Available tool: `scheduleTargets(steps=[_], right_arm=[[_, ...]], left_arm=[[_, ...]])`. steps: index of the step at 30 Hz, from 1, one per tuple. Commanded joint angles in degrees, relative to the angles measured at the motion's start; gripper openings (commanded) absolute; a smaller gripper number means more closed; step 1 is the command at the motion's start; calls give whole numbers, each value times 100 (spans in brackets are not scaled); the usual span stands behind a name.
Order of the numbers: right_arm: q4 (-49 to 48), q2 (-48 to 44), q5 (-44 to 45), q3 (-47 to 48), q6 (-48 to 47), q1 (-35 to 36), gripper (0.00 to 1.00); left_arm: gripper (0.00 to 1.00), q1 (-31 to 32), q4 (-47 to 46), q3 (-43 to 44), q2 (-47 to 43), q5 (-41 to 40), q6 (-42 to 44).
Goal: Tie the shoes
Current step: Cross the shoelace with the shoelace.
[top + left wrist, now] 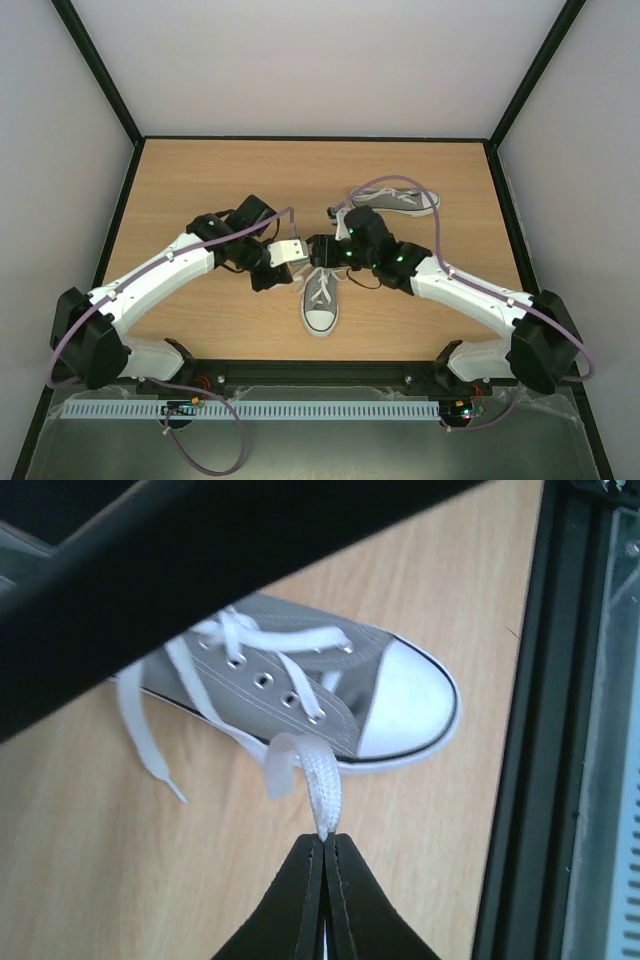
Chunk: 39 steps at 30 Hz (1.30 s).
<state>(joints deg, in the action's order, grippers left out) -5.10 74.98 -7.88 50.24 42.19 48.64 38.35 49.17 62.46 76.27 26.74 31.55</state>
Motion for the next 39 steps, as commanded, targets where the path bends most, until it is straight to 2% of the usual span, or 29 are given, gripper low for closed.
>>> scheduleTargets(steps=[1,4,10,12,16,26,34,37,39], right_arm=[[859,-247,-1752,181,-1582,-600,58],[787,-311,-2384,154,-2402,-850,58],[6,-423,-2690,-165,-3442,-1138,58],[-303,-428,-2593,-326,-3501,-1242,57],[-570,-176,-2418,-364,-3546,-1262,47],[-923,210,-2405,-384,-3487,-1261,41],[-1019,309,-2280,-441,-3589,-1261,14],[-1005,247,-2263,-496,-3631,-1261,10],[-906,201,-2230,-497,-3718,-1263,13]], left_arm=[[2,-151,-336,428,281,6,-232],[2,-248,-460,757,526,116,-309],[2,-353,-465,1283,917,413,-327],[2,-425,-462,1333,973,484,-273],[2,-466,-484,1371,1040,610,-227],[2,-463,-478,1391,1100,665,-193],[2,-471,-427,1399,1098,661,-133],[2,-479,-400,1421,1124,648,-116],[2,-487,-384,1453,1138,655,-97]])
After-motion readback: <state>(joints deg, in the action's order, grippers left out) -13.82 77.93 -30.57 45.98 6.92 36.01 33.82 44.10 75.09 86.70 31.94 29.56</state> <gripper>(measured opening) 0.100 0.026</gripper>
